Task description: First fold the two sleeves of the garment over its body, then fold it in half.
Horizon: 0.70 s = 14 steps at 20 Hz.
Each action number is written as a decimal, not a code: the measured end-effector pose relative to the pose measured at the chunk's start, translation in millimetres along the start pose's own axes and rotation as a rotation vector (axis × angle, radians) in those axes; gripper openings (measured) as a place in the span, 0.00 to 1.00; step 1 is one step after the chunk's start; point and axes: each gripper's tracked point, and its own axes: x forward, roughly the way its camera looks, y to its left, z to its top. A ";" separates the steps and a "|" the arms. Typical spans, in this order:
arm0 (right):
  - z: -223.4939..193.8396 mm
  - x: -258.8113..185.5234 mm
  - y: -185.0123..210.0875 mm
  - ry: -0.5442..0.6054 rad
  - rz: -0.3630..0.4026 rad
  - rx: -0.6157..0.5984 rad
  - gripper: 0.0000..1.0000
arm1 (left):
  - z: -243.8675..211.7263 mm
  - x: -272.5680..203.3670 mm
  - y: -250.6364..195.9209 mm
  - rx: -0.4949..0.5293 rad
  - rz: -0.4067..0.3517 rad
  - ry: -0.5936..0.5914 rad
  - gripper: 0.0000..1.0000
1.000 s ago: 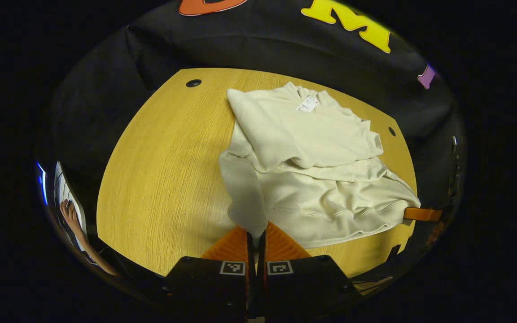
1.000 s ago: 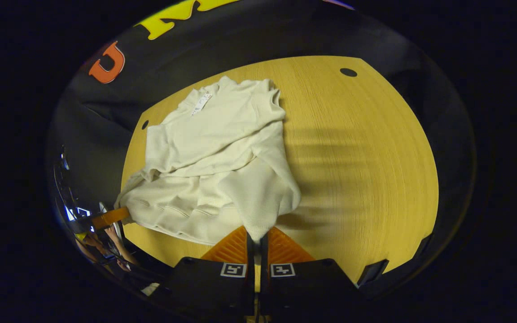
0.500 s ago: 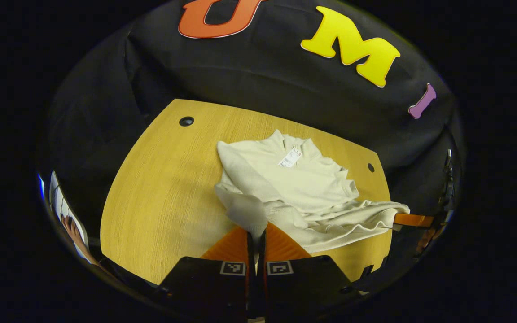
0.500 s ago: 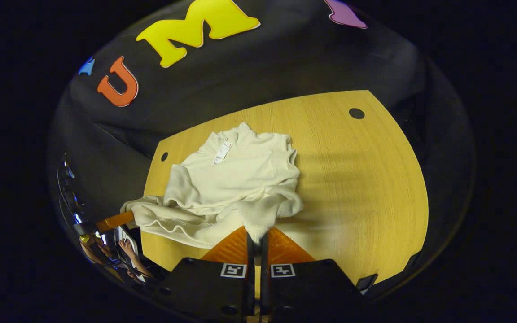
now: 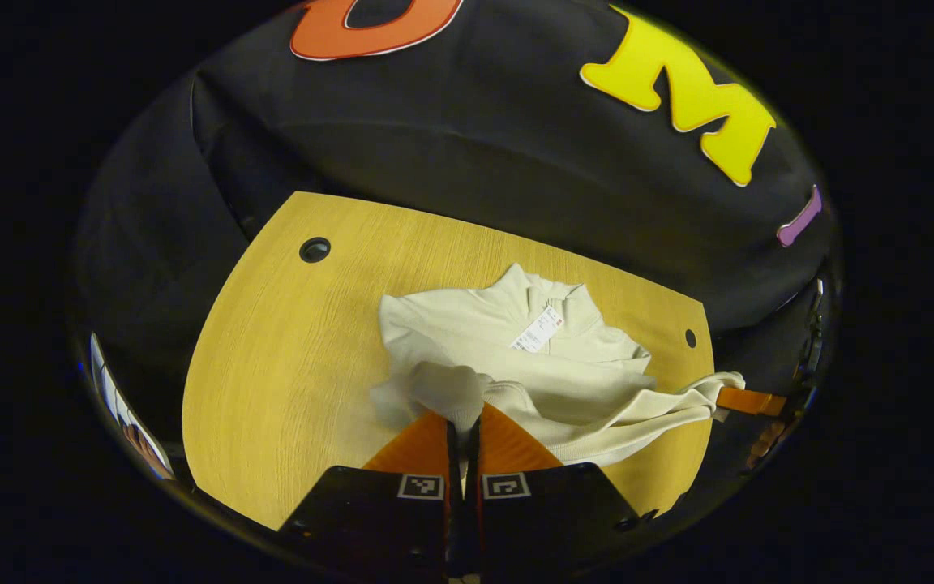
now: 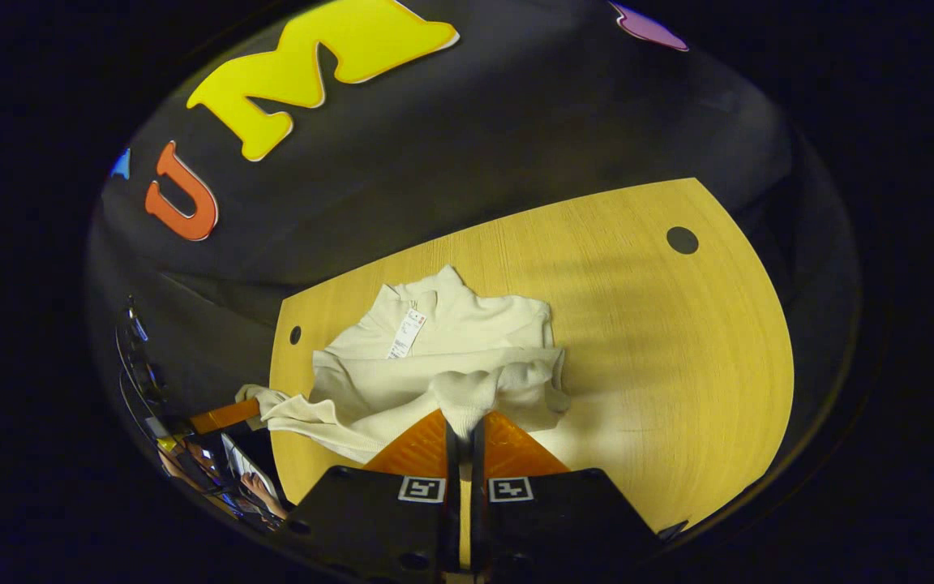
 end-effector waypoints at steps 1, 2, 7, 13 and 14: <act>4.1 11.8 -1.2 0.008 0.001 0.010 0.05 | -0.5 12.7 2.6 -0.012 0.005 0.017 0.03; 8.8 25.3 -1.1 0.016 0.005 0.025 0.06 | 0.0 25.2 4.5 -0.017 0.005 0.035 0.03; 36.8 88.9 -11.3 -0.019 -0.024 0.078 0.05 | 20.2 69.2 7.2 -0.030 -0.024 0.023 0.08; 45.0 111.0 -11.6 -0.139 -0.087 0.070 0.10 | 44.9 85.7 5.4 -0.043 -0.100 -0.114 0.22; 46.0 114.7 -8.9 -0.158 -0.084 0.061 0.19 | 49.5 87.0 4.3 -0.043 -0.100 -0.138 0.40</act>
